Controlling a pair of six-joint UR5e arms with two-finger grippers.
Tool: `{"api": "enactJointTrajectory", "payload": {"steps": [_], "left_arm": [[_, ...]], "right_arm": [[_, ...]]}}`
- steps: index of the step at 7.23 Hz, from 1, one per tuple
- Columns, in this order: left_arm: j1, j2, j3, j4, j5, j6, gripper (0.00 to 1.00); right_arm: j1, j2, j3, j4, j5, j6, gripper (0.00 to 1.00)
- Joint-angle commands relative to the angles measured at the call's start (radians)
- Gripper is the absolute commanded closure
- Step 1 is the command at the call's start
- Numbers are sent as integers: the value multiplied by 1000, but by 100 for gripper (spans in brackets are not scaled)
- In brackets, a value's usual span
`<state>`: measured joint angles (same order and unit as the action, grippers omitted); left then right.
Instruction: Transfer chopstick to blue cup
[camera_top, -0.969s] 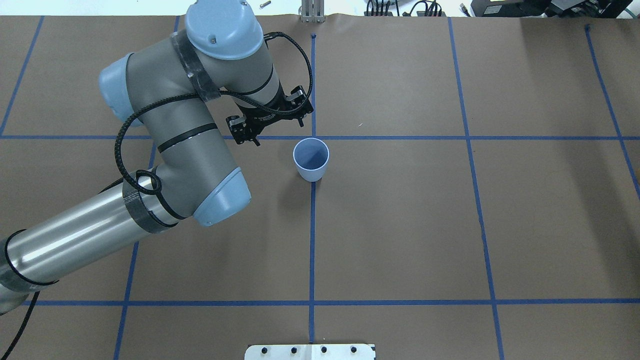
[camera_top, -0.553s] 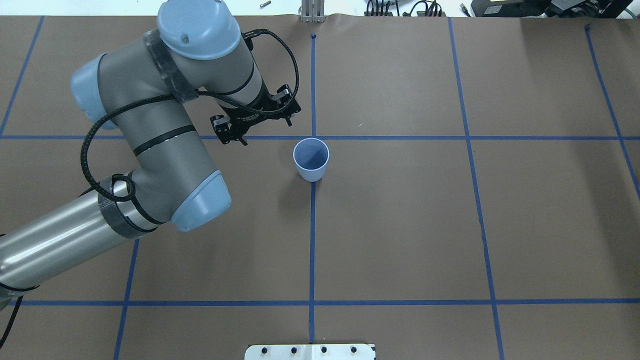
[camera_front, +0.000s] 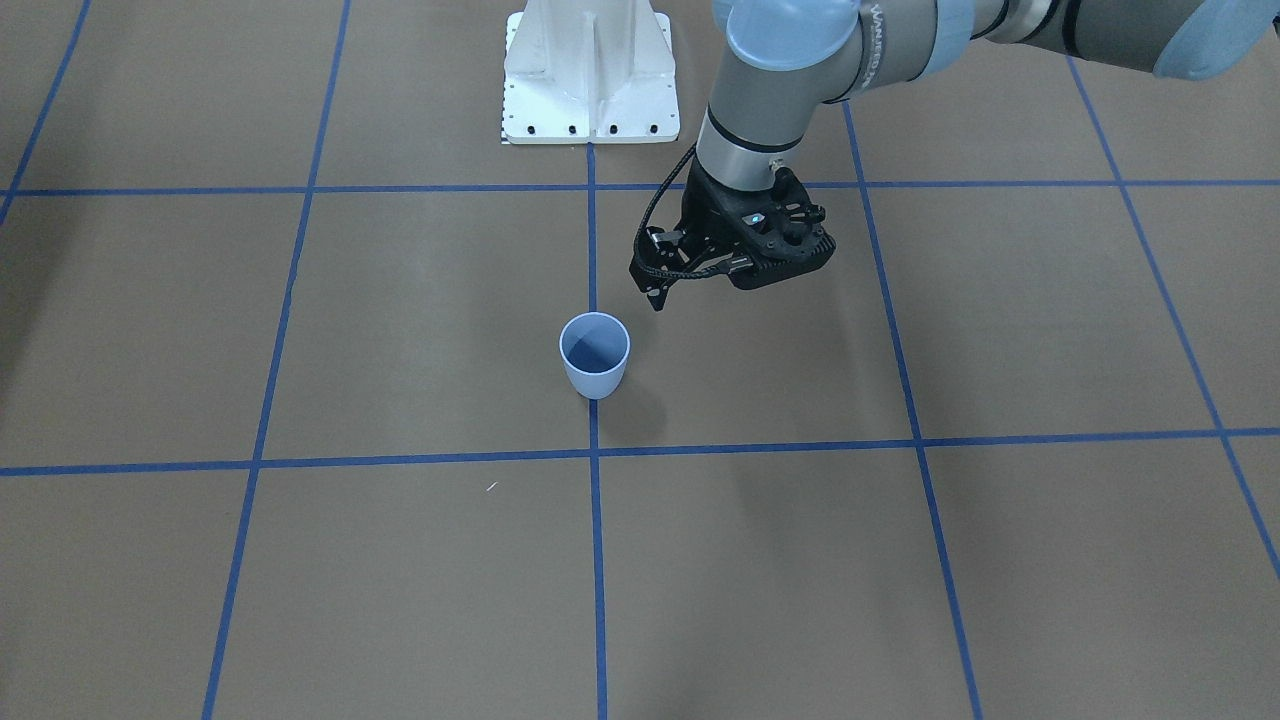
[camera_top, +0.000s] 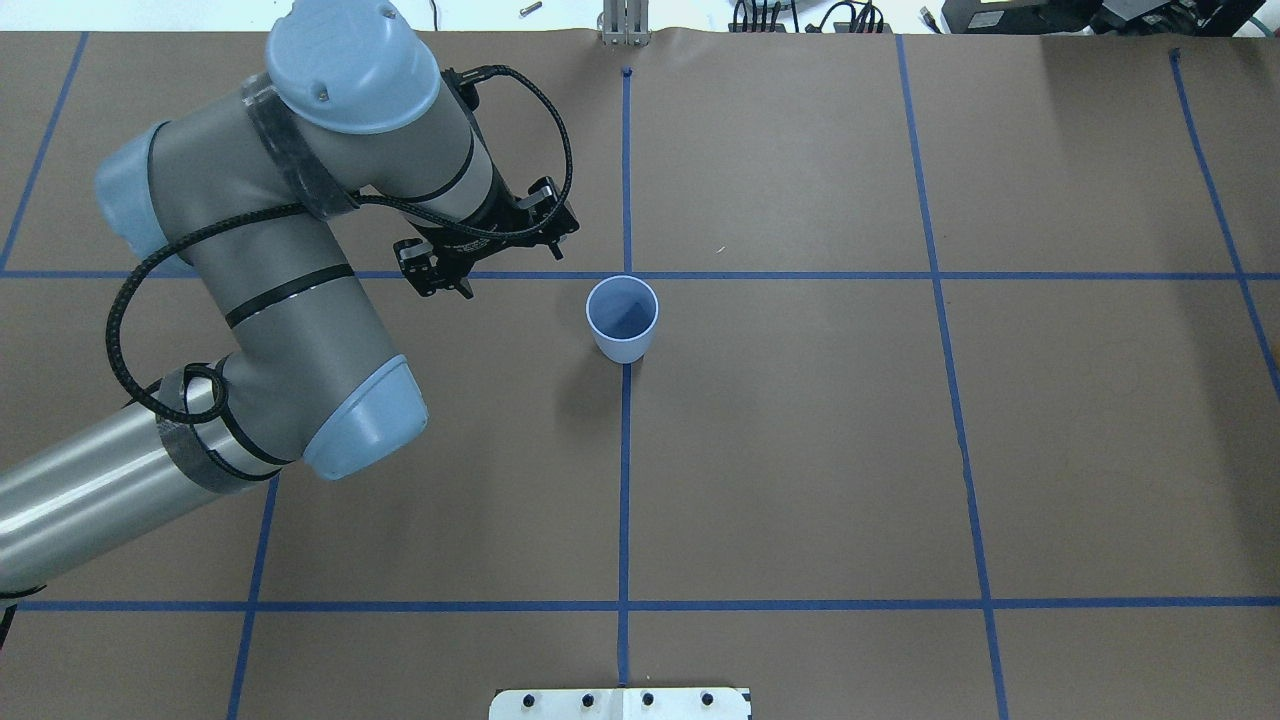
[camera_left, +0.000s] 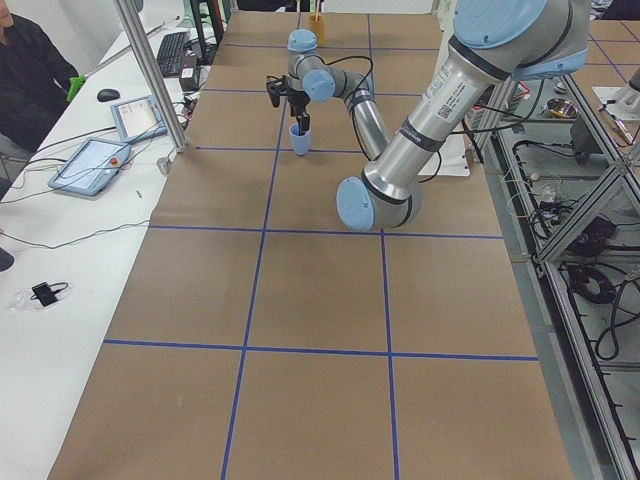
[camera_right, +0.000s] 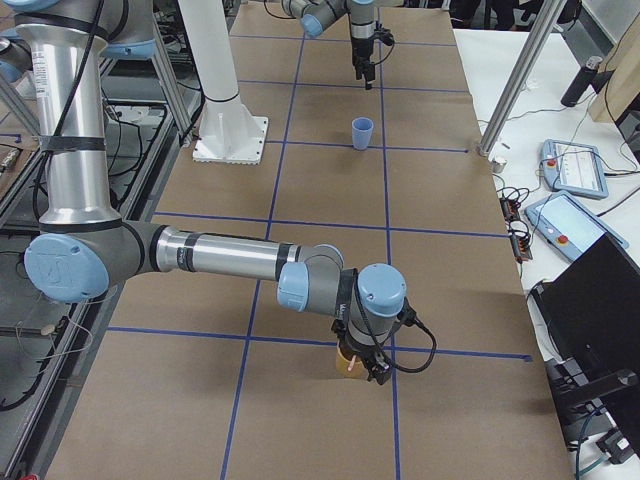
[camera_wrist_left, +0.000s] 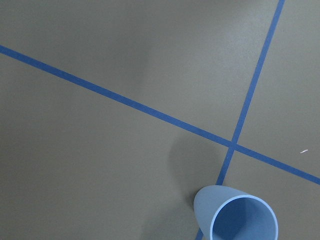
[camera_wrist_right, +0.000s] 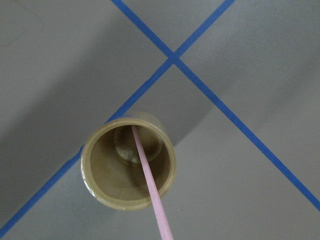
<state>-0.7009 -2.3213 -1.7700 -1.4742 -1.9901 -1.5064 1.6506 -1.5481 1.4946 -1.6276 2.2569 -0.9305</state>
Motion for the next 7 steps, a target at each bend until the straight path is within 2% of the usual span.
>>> {"api": "enactJointTrajectory", "payload": {"steps": [1, 6, 7], "left_arm": [[0, 3, -5, 0, 1, 0, 2], [-5, 19, -17, 0, 1, 3, 2], [-5, 17, -19, 0, 1, 3, 2]], "right_arm": [[0, -4, -2, -2, -16, -97, 4], [0, -17, -5, -5, -19, -139, 81], [0, -17, -19, -3, -22, -140, 87]]}}
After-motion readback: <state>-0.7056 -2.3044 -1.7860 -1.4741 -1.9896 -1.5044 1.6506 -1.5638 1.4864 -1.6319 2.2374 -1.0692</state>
